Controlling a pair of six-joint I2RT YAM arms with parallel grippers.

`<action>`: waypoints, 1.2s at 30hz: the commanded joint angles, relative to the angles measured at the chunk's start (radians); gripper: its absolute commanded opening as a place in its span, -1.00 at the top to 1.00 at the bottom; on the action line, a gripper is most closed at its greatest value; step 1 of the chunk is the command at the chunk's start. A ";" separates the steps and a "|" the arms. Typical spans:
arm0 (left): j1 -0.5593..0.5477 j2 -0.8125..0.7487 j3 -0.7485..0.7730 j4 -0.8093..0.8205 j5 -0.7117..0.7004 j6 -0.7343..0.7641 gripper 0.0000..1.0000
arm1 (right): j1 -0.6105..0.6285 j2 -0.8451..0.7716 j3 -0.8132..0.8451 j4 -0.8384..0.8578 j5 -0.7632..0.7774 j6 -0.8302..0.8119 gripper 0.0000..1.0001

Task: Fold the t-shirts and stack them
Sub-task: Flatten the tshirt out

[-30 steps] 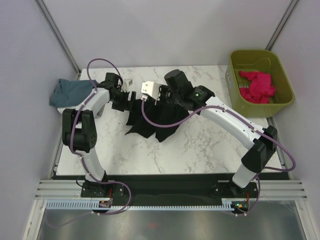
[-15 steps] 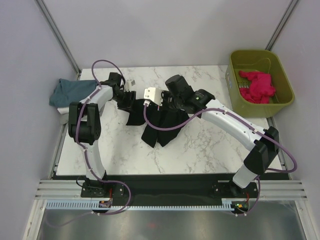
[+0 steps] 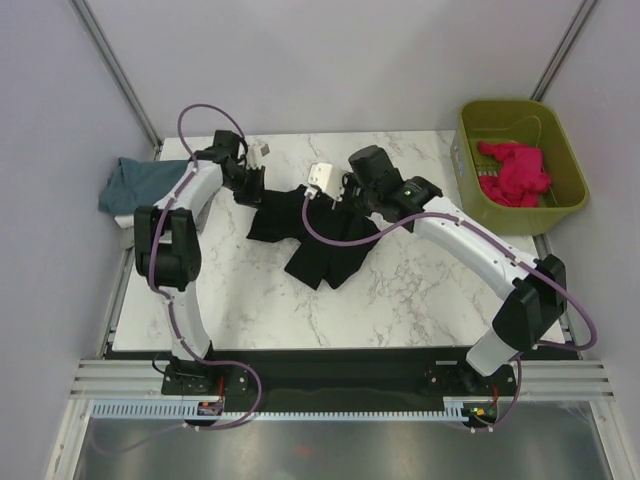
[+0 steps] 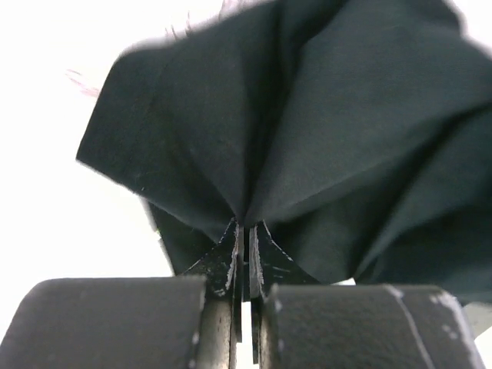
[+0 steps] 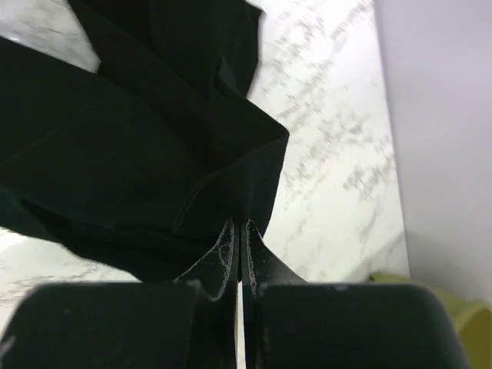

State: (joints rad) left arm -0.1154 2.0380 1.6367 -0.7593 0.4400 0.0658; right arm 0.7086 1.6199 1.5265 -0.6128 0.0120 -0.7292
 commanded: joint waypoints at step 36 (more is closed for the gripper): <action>0.011 -0.099 0.156 -0.163 -0.098 0.132 -0.09 | -0.196 -0.238 -0.330 0.093 0.077 0.077 1.00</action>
State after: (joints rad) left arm -0.1062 2.0396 1.7927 -0.9916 0.3782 0.1837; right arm 0.5323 1.4029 1.1969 -0.5777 0.0902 -0.6708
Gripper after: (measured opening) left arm 0.522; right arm 0.011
